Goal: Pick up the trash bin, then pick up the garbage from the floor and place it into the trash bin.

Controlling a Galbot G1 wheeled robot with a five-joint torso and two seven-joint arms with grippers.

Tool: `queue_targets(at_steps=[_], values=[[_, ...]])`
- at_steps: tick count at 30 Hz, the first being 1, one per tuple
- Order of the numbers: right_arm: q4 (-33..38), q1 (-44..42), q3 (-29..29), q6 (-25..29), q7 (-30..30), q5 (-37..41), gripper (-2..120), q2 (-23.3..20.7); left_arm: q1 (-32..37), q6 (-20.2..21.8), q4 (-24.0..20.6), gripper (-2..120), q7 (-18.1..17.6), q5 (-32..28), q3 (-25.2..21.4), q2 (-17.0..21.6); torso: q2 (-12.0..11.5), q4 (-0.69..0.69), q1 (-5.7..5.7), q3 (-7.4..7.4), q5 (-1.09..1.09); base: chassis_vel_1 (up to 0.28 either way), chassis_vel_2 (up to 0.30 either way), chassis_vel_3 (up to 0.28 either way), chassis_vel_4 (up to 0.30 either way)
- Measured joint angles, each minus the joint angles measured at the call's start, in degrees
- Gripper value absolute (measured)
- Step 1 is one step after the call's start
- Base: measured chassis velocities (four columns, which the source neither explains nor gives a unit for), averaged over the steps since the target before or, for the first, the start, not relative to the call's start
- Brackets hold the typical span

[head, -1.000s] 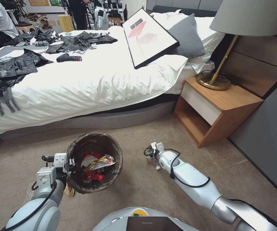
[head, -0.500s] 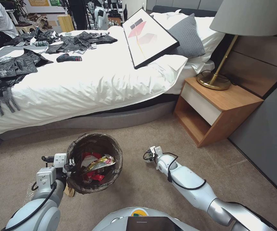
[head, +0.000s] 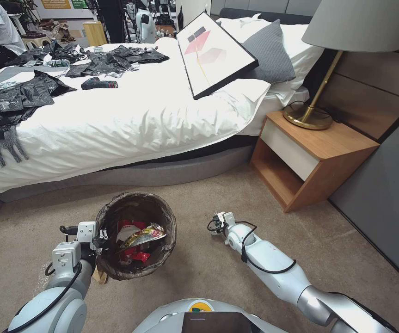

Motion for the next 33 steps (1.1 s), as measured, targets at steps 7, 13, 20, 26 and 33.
queue_targets(at_steps=[7, 13, 20, 26, 33], values=[[-0.8, 0.0, 0.2, 0.3, -0.3, 0.0, 96, 0.2, 0.0, 0.0, 0.0, 2, 0.0, 0.1, 0.0, -0.1, 0.0, 0.0, 0.0, 0.0, 0.0, 0.0, 0.0, 0.0, 0.0], [-1.2, 0.0, 0.3, 0.7, -0.4, -0.1, 80, 0.5, 0.1, 0.0, 0.0, 2, 0.0, 0.1, 0.0, -0.1, 0.0, 0.0, 0.0, 0.0, 0.0, 0.0, 0.0, 0.0, 0.0], [-0.7, -0.5, 0.5, 1.4, -0.4, -0.2, 56, 0.2, 0.1, 0.0, 0.0, 2, 0.0, 0.3, 0.0, -0.2, 0.0, 0.01, 0.0, 0.0, 0.02, 0.0, 0.0, 0.0, 0.0], [0.1, -1.2, 1.1, 1.9, -0.2, -0.2, 36, -0.2, 0.1, -0.1, 0.0, 2, 0.0, 0.4, 0.2, -0.4, 0.0, -0.01, 0.0, 0.0, 0.0, 0.0, 0.0, 0.0, 0.0], [2.4, -2.6, 3.2, 3.9, 0.1, -1.8, 29, -0.5, 0.2, -0.1, 0.0, 2, 0.0, 0.3, 0.1, -0.2, 0.0, -0.01, 0.0, 0.01, 0.01, 0.0, 0.0, 0.0, 0.0]])
